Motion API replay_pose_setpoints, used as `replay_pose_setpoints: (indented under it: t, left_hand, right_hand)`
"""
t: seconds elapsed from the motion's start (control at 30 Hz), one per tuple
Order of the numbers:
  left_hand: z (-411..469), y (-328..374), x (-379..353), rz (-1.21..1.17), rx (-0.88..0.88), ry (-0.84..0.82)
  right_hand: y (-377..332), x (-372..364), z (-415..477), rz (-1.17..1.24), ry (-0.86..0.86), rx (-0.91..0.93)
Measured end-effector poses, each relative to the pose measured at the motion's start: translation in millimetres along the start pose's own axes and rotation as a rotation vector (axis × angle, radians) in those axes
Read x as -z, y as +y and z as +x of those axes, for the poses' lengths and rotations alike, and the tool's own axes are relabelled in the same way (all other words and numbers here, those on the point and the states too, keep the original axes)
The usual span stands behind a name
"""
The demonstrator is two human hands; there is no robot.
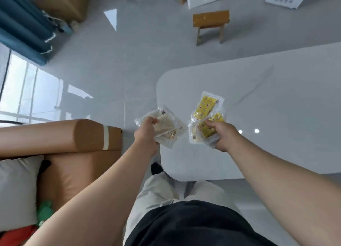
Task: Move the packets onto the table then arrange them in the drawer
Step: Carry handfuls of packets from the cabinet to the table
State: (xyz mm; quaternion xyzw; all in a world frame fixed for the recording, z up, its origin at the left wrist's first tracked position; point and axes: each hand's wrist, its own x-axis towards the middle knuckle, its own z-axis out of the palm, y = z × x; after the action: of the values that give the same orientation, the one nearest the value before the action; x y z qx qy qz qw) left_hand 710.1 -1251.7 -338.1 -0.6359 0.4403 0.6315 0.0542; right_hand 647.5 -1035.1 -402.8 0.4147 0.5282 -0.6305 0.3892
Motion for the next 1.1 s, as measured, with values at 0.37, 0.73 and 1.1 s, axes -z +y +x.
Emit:
replay_pose_setpoints:
  t: [0.37,0.73,1.1]
  left_hand:
    - [159.8,106.8,-137.0,0.457,-0.088,-0.111]
    - [340.6,138.6,-219.6,0.726,0.103,-0.172]
    - [425.6,123.1,-238.2,1.025,-0.234,-0.332]
  right_hand:
    - [-75.8,-66.2,114.7,0.195,0.175,-0.059]
    - [-120.4,-140.6,270.4,0.086,0.282,-0.014]
    - [-109.1,-154.6,353.7,-0.089,0.390,-0.035]
